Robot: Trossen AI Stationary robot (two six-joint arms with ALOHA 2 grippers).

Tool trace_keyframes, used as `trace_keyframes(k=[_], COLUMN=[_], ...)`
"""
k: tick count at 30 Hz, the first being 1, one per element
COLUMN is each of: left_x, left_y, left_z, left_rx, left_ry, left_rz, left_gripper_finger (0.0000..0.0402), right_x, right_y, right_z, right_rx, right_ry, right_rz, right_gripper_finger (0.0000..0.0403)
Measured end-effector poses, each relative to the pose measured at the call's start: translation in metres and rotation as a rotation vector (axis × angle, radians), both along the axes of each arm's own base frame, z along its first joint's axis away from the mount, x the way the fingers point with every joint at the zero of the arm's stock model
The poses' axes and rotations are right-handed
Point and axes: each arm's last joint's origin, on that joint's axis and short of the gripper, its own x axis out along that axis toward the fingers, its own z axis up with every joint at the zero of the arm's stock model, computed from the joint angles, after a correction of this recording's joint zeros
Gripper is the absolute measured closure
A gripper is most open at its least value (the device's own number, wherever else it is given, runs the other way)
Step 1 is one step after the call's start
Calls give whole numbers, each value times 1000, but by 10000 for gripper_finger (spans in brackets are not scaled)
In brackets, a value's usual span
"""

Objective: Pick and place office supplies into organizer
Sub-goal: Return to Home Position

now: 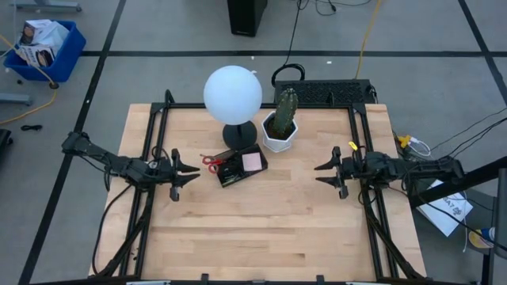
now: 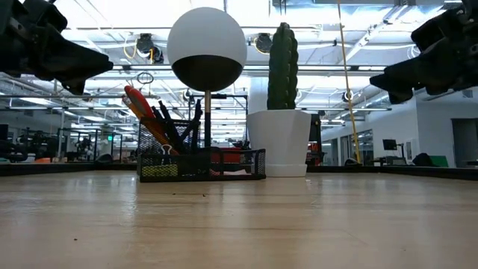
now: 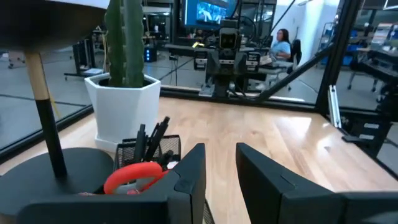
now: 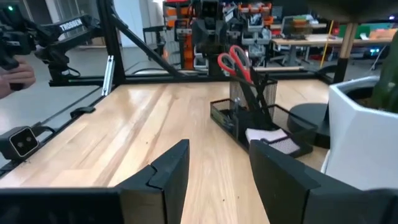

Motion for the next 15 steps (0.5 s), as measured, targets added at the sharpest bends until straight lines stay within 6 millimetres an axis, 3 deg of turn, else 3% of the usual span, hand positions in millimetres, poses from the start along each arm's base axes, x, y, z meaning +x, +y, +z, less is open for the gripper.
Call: trace_keyframes(k=[15], left_x=[0], left_y=[0], left_z=[-1], left_rx=[16], left_ry=[12], left_rz=[0], left_gripper_finger=[309], right_x=[2], right_y=[0], right_z=[-1], right_rx=[18], right_ry=[20], right_rz=[-1], right_gripper_finger=[239])
